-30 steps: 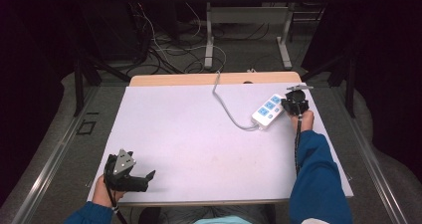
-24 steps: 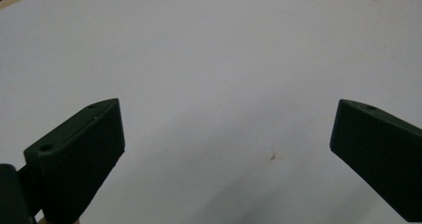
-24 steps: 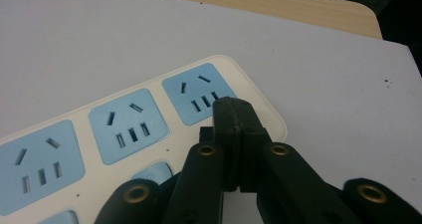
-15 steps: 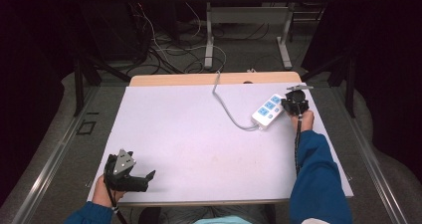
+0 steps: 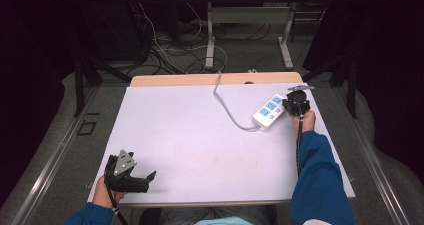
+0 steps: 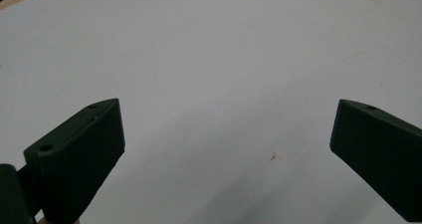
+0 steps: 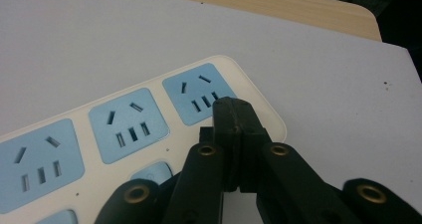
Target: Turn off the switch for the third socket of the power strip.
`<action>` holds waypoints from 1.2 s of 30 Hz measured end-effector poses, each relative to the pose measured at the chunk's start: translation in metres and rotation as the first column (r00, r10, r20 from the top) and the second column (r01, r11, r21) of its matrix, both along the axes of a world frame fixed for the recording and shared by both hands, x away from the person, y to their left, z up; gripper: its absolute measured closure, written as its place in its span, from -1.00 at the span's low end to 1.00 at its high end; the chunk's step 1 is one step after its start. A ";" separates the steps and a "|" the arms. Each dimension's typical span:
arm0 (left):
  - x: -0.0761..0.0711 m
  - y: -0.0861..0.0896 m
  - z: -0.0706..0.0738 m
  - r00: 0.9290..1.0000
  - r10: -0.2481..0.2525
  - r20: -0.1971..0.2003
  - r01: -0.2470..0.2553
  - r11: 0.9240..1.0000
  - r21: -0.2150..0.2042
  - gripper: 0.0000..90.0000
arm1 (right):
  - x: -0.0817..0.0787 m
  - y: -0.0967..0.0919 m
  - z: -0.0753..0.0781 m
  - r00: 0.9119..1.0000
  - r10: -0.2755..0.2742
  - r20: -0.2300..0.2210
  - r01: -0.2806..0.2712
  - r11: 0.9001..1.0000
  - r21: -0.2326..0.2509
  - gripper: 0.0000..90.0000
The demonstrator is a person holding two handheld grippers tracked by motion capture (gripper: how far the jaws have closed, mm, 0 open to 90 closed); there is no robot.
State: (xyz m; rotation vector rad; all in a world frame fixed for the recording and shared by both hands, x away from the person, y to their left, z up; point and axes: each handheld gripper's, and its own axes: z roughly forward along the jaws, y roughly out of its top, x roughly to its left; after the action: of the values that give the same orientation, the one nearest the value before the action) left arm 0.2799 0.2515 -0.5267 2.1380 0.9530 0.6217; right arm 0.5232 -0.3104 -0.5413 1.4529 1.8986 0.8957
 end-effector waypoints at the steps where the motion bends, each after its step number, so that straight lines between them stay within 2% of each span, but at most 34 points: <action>1: 0.000 0.000 0.000 1.000 0.000 0.000 0.000 1.000 0.000 -0.99 | 0.000 0.000 0.000 1.000 0.002 0.000 -0.002 1.000 0.000 1.00; 36: 0.000 0.000 0.000 1.000 0.000 0.001 0.000 1.000 0.000 -0.99 | 0.000 0.001 0.001 1.000 0.001 0.000 -0.001 1.000 -0.013 1.00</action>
State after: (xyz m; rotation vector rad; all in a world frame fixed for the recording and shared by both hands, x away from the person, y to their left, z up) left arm 0.2797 0.2511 -0.5267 2.1376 0.9520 0.6224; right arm 0.5234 -0.3093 -0.5406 1.4439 1.9023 0.8823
